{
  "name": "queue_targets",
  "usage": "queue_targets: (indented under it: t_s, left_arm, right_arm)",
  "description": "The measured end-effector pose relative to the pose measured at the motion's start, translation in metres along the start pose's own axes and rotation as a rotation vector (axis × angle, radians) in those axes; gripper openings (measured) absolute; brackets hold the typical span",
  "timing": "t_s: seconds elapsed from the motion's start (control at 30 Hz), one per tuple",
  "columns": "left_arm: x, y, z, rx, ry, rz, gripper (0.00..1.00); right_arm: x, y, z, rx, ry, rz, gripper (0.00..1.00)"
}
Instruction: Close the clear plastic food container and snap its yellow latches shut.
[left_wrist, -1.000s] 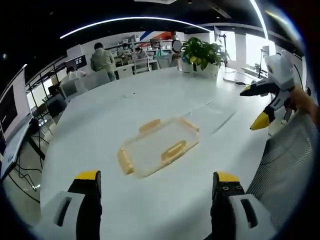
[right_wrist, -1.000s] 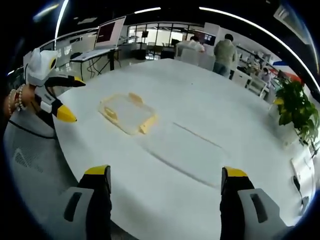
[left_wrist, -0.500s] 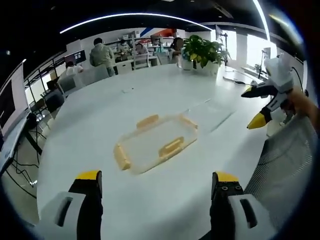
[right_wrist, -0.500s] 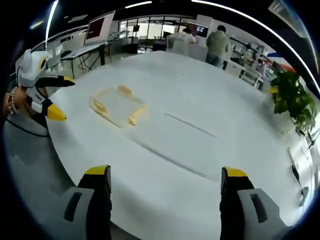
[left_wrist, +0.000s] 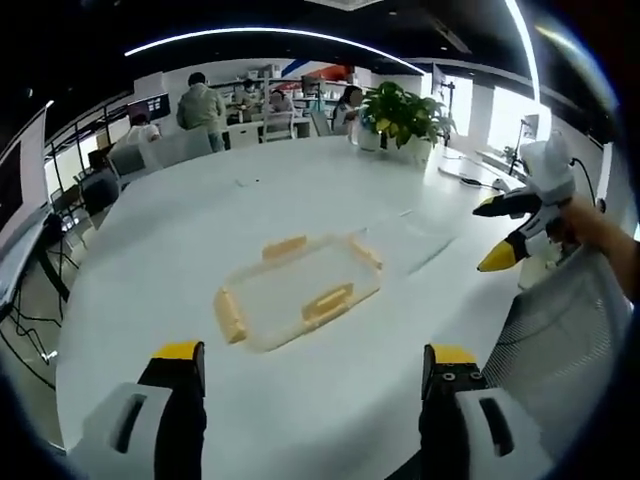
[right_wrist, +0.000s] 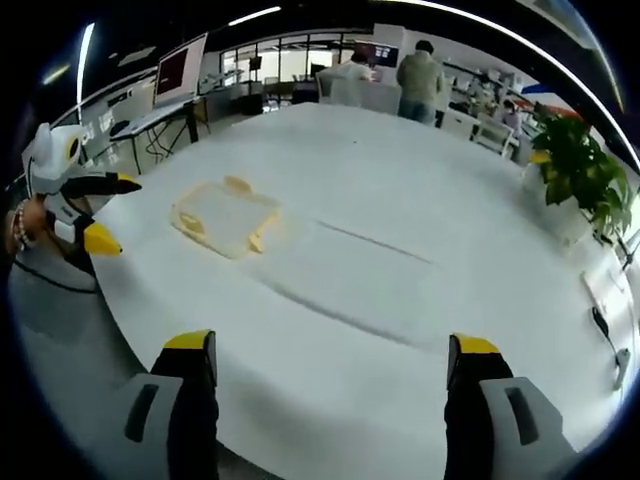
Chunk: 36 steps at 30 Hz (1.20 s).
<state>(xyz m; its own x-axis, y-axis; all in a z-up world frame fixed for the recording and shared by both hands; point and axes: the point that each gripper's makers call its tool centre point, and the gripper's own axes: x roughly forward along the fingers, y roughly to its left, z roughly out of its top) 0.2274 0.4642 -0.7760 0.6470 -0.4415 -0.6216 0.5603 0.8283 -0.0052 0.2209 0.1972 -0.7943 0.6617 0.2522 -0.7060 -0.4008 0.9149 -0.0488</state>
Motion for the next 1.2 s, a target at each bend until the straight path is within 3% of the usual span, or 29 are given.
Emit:
queue_targets:
  t_s: [0.23,0.43,0.53,0.6,0.73,0.8,0.87,0.93,1.03,1.1,1.17,1.2]
  left_arm:
    - [-0.006,-0.001,0.001,0.031,0.017,-0.023,0.95]
    - [-0.009,0.008,0.008,0.101,0.046,-0.064,0.98]
    - [-0.008,0.026,0.009,0.215,0.102,-0.050,0.99]
    - [-0.006,0.029,0.016,0.300,0.079,-0.092,0.99]
    - [0.001,0.038,0.023,0.335,0.050,-0.154,0.99]
    - [0.004,0.043,0.027,0.347,0.034,-0.165,0.99]
    - [0.007,0.047,0.030,0.348,0.042,-0.193,0.99]
    - [0.011,0.054,0.034,0.388,0.023,-0.202,0.98]
    - [0.015,0.068,0.016,0.393,0.171,-0.218,0.91]
    - [0.018,0.071,0.016,0.437,0.184,-0.240,0.87]
    - [0.021,0.072,0.017,0.459,0.193,-0.253,0.89]
    - [0.022,0.071,0.013,0.493,0.230,-0.290,0.91]
  right_arm:
    - [0.000,0.000,0.000,-0.018,0.004,0.000,0.93]
    - [-0.002,0.014,0.013,-0.038,-0.018,0.065,0.98]
    - [-0.003,0.012,0.026,-0.140,-0.032,0.086,0.99]
    - [-0.003,0.007,0.038,-0.193,-0.038,0.097,0.99]
    - [-0.002,0.003,0.061,-0.259,-0.049,0.122,0.99]
    - [-0.001,0.011,0.071,-0.330,-0.057,0.187,0.99]
    - [0.002,0.015,0.082,-0.395,-0.074,0.202,0.99]
    - [0.009,0.014,0.086,-0.440,-0.045,0.197,0.97]
    - [0.019,0.020,0.092,-0.538,-0.007,0.234,0.97]
    - [0.025,0.022,0.093,-0.572,0.028,0.250,0.97]
    - [0.031,0.025,0.092,-0.607,0.072,0.277,0.95]
    - [0.036,0.032,0.094,-0.641,0.075,0.314,0.93]
